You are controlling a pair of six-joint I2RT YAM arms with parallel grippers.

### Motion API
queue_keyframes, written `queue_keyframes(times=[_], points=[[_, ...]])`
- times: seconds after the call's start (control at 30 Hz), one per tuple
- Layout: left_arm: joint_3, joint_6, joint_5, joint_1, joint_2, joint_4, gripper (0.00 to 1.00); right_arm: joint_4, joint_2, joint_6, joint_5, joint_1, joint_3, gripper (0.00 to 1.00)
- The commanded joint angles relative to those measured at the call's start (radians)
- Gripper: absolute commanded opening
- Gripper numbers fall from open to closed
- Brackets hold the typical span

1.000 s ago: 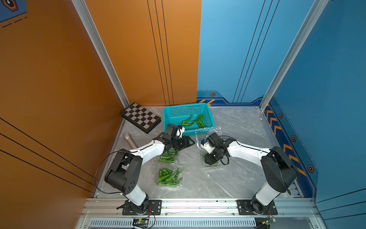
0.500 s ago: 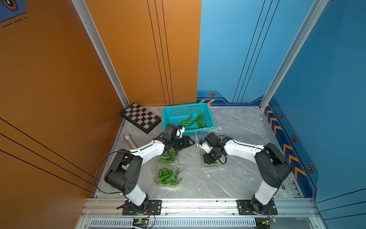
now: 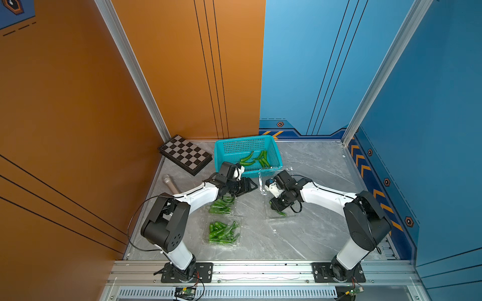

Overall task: Take small green peppers out of containers
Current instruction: Pick up the green pepper from the packing box, then place the green pepper in the basket.

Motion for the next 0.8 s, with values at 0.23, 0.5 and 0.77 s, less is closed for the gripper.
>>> queue_keyframes(times=[0.23,0.5,0.77], points=[[0.034,0.012,0.007,-0.037,0.026,-0.010,0.61,-0.035,-0.244,0.011,-0.092,-0.086,0.012,0.08],[0.049,0.002,0.002,-0.075,0.069,-0.010,0.61,-0.002,-0.240,-0.001,-0.100,-0.136,0.184,0.09],[0.105,-0.002,-0.007,-0.118,0.120,-0.011,0.61,0.049,0.068,0.015,-0.141,-0.188,0.564,0.11]])
